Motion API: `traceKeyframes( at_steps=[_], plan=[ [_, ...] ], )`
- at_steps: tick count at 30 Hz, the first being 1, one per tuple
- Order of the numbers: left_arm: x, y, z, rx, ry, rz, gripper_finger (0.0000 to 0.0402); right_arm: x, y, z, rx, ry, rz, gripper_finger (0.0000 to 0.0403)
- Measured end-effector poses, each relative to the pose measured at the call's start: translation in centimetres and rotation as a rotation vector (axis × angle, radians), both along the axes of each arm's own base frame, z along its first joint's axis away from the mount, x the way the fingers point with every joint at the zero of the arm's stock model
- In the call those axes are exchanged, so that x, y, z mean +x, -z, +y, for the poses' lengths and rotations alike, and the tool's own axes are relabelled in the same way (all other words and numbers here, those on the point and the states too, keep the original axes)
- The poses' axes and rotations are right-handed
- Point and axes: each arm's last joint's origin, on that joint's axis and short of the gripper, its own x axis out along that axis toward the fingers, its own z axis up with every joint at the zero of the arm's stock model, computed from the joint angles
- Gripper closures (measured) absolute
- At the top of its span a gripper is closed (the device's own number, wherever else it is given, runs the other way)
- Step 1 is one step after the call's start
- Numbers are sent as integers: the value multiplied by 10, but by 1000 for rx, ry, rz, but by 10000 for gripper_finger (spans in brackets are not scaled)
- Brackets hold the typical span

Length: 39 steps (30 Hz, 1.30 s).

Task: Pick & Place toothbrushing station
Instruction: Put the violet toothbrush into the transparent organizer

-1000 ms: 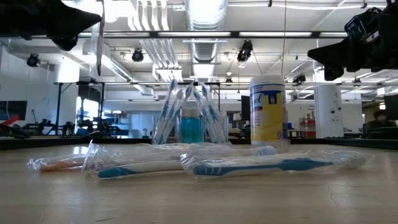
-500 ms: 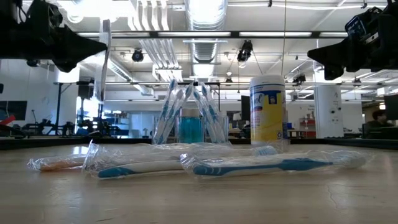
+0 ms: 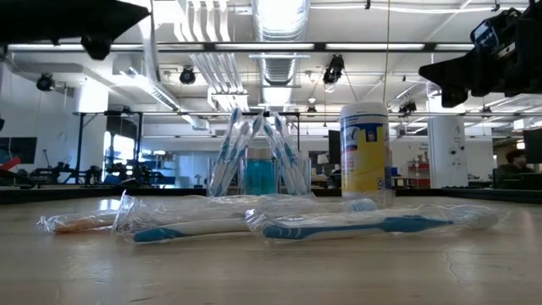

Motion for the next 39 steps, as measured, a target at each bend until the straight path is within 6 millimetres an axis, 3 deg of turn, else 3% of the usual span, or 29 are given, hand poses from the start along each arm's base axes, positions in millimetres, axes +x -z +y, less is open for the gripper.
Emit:
traceKeyframes(
  at_steps=[9,15,19,24,39],
  plan=[
    [72,-26,13,64,-62,199,401,0,-1,0,0,-1,-7,394],
    [110,-15,40,27,-68,107,401,0,-1,0,-2,-1,-6,394],
    [122,10,58,-44,-122,169,401,0,-1,0,-4,-1,-5,394],
    [129,22,70,-81,-151,169,401,0,0,0,-29,2,-2,394],
    [143,65,78,-147,-215,323,401,0,-1,0,-30,3,-3,394]
  ],
)
